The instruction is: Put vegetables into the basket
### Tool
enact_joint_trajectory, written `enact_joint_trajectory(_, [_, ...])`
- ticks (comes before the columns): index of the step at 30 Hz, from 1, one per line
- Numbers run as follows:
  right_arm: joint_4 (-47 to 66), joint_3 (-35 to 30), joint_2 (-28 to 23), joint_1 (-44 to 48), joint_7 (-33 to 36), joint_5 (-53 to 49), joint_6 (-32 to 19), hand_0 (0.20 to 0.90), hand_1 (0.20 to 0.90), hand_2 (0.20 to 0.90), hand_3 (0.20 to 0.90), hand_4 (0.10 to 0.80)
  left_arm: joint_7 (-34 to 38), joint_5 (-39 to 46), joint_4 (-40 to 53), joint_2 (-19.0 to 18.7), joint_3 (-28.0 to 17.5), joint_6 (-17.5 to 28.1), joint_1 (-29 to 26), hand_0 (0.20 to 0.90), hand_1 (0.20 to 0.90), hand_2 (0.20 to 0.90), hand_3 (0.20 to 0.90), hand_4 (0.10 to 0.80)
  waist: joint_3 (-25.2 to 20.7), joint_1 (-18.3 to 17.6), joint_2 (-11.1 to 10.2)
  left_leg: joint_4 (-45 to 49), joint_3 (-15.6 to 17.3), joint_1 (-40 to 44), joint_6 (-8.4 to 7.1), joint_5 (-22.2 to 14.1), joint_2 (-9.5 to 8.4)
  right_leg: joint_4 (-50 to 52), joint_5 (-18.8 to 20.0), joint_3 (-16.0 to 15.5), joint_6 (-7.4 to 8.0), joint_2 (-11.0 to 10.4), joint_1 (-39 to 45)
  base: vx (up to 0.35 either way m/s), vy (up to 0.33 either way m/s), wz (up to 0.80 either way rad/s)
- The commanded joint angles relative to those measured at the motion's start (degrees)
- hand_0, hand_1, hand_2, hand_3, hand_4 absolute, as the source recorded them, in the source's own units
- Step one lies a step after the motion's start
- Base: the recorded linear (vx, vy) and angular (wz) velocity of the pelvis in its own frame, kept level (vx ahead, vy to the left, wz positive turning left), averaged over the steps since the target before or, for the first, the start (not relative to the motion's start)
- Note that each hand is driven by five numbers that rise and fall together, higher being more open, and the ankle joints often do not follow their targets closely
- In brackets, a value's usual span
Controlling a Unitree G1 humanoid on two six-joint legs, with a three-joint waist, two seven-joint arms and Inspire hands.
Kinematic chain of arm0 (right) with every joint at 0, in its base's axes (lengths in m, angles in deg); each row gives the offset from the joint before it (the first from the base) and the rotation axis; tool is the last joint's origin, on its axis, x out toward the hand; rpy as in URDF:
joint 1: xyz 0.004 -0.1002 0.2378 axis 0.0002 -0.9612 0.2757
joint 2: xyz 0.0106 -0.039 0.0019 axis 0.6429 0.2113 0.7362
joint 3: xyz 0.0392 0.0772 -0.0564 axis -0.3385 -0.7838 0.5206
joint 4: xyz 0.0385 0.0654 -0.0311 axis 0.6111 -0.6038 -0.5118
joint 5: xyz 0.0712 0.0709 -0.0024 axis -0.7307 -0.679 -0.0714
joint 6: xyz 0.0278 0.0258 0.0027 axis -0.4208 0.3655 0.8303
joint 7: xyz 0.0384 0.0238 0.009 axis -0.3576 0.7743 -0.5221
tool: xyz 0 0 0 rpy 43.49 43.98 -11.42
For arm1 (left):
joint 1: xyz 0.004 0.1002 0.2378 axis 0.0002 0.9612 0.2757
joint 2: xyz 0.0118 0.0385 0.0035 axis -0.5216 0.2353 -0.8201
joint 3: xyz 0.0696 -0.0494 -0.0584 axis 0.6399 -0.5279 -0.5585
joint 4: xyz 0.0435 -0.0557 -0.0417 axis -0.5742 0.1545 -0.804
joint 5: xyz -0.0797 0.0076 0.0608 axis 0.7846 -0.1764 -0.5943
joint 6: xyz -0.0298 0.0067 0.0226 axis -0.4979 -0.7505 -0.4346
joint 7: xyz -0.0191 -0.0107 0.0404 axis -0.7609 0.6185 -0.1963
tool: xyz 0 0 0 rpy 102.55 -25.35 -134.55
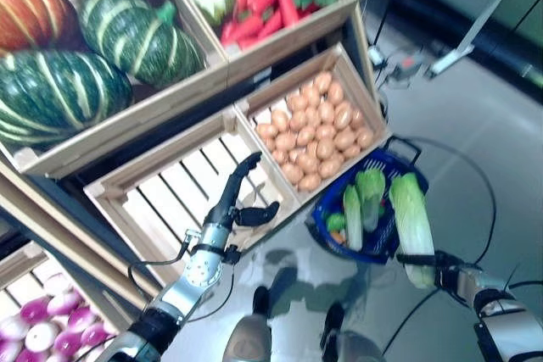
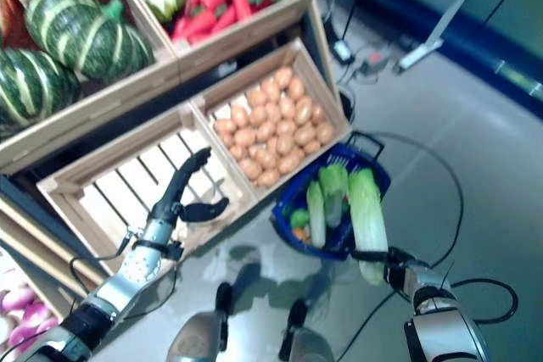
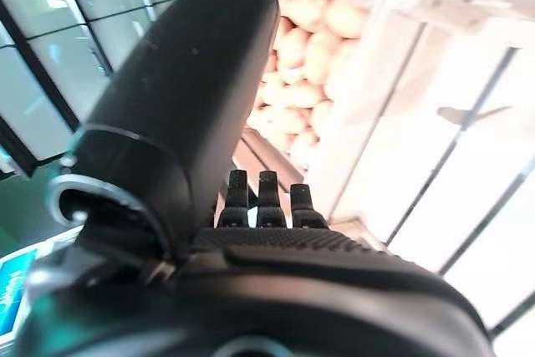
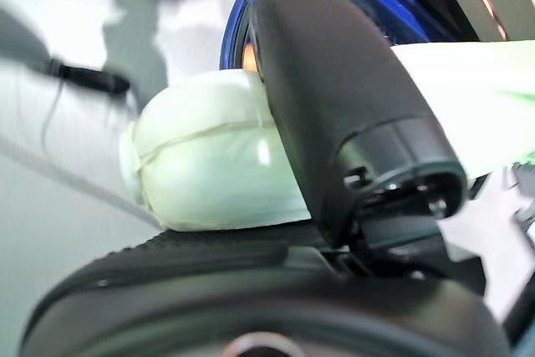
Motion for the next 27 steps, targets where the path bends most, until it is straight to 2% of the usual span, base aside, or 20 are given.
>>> enact_joint_trajectory(1, [0.62, -3.41, -2.64, 7.4, 1.27, -11.37, -4.52, 0.3, 0.3, 0.3, 0.3, 0.4, 7.13, 1.1, 6.91, 2.7, -1.3, 9.17, -5.89, 0.9, 0.9, 0.9, 0.9, 0.8, 0.88, 0.07, 0.94, 15.47, -3.31, -7.46, -0.64, -11.25, -2.0, 11.37, -5.06, -3.05, -2.45, -4.2, -3.01, -0.175, 0.082, 0.09])
enact_joint_trajectory(5, [1.27, -5.85, -2.64, 10.35, 1.21, -20.49, -7.08, 0.3, 0.3, 0.3, 0.3, 0.4, 9.08, 0.84, 8.99, 3.41, -1.86, 9.24, -7.5, 0.9, 0.9, 0.9, 0.9, 0.8, 3.43, -0.12, 2.28, 23.51, -3.43, -13.03, 0.75, -14.67, -4.29, 21.41, -7.58, -2.51, -2.63, -7.28, -9.49, -0.127, 0.063, 0.23])
enact_joint_trajectory(9, [2.47, -7.87, -2.45, 13.17, 2.37, -26.02, -7.78, 0.3, 0.3, 0.3, 0.3, 0.4, 10.57, 0.86, 11.32, 3.13, -1.89, 8.15, -8.1, 0.9, 0.9, 0.9, 0.9, 0.8, 3.85, -0.57, 3.12, 30.95, -2.83, -18.54, 2.02, -18.15, -5.64, 29.74, -10.17, -1.04, -2.69, -9.22, -16.0, -0.057, 0.057, 0.16])
enact_joint_trajectory(16, [3.68, -7.11, -4.47, 17.84, 4.4, -26.15, -11.1, 0.3, 0.3, 0.3, 0.3, 0.4, 12.96, 1.94, 14.96, 2.18, -1.68, 6.69, -9.0, 0.9, 0.9, 0.9, 0.9, 0.8, 3.85, -0.81, 4.34, 38.44, -2.15, -25.88, 2.96, -20.96, -6.44, 37.39, -12.56, 0.86, -3.18, -10.07, -24.05, -0.038, 0.008, -0.02])
enact_joint_trajectory(17, [3.78, -6.59, -5.04, 19.14, 6.2, -25.74, -12.3, 0.771, 0.771, 0.771, 0.771, 0.714, 13.11, 2.16, 15.15, 2.29, -1.5, 6.42, -9.22, 0.9, 0.9, 0.9, 0.9, 0.8, 3.85, -0.86, 4.49, 39.3, -2.07, -26.89, 3.03, -21.21, -6.55, 38.27, -12.85, 1.14, -3.24, -10.17, -25.13, -0.045, -0.024, 0.1])
enact_joint_trajectory(18, [3.93, -6.31, -5.52, 20.13, 7.39, -24.92, -12.94, 0.9, 0.9, 0.9, 0.9, 0.8, 13.2, 2.62, 15.41, 2.12, -1.28, 6.27, -9.46, 0.9, 0.9, 0.9, 0.9, 0.8, 3.85, -0.93, 4.76, 39.94, -2.0, -27.76, 3.12, -21.25, -6.7, 38.99, -13.02, 1.29, -3.34, -10.17, -26.03, -0.047, -0.008, 0.12])
enact_joint_trajectory(23, [4.01, -5.39, -7.69, 23.41, 9.37, -23.2, -14.45, 0.9, 0.9, 0.9, 0.9, 0.8, 12.61, 3.38, 16.8, 1.96, -1.02, 5.62, -9.17, 0.9, 0.9, 0.9, 0.9, 0.8, 3.85, -0.9, 5.44, 42.01, -1.79, -30.1, 3.36, -21.71, -7.03, 40.94, -13.46, 2.07, -3.63, -10.24, -28.71, -0.016, 0.006, 0.04])
enact_joint_trajectory(27, [3.76, -4.77, -8.5, 23.35, 7.73, -22.09, -14.48, 0.9, 0.9, 0.9, 0.9, 0.8, 12.99, 3.55, 17.44, 1.13, -0.91, 5.86, -8.36, 0.9, 0.9, 0.9, 0.9, 0.8, 3.85, -0.85, 5.26, 44.16, -1.77, -31.62, 3.99, -22.54, -6.69, 42.29, -13.71, 2.34, -3.88, -10.22, -30.24, -0.005, -0.001, -0.01])
